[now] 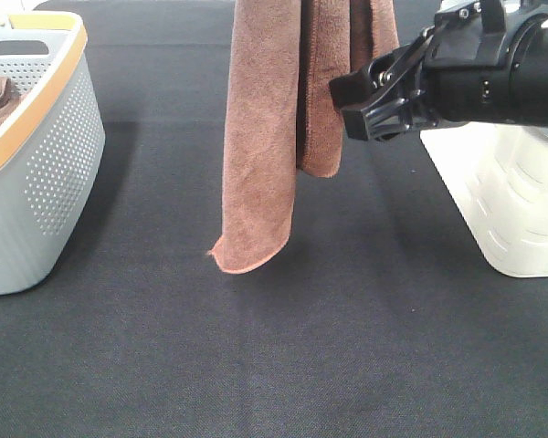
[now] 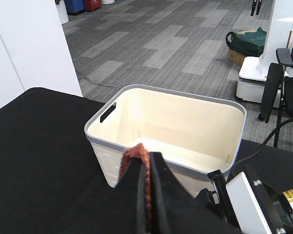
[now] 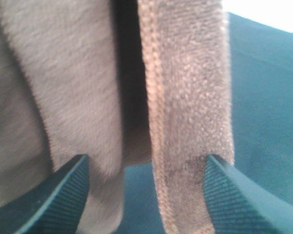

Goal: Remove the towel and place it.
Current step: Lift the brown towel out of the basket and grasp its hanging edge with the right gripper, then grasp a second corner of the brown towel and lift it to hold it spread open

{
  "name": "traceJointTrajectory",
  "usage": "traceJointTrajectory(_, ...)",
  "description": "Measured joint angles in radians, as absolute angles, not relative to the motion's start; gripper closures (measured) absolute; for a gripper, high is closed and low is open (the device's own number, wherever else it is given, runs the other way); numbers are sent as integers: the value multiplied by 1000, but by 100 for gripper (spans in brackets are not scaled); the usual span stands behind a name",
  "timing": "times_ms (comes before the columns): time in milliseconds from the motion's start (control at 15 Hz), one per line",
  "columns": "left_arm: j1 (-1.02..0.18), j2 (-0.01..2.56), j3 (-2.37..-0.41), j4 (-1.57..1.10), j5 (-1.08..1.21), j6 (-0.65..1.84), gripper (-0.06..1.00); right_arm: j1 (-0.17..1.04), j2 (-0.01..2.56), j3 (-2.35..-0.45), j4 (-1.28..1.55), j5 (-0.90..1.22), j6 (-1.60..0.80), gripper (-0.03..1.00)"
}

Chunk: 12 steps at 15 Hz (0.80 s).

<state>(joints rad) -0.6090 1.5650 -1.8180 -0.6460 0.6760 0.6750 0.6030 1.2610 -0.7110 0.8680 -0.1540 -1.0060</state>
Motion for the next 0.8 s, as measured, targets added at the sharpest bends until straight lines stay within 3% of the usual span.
traceJointTrajectory(800,-609,1529,-1818,-637,707,675,94,603,1261,-693,1051,-250,-1124,33)
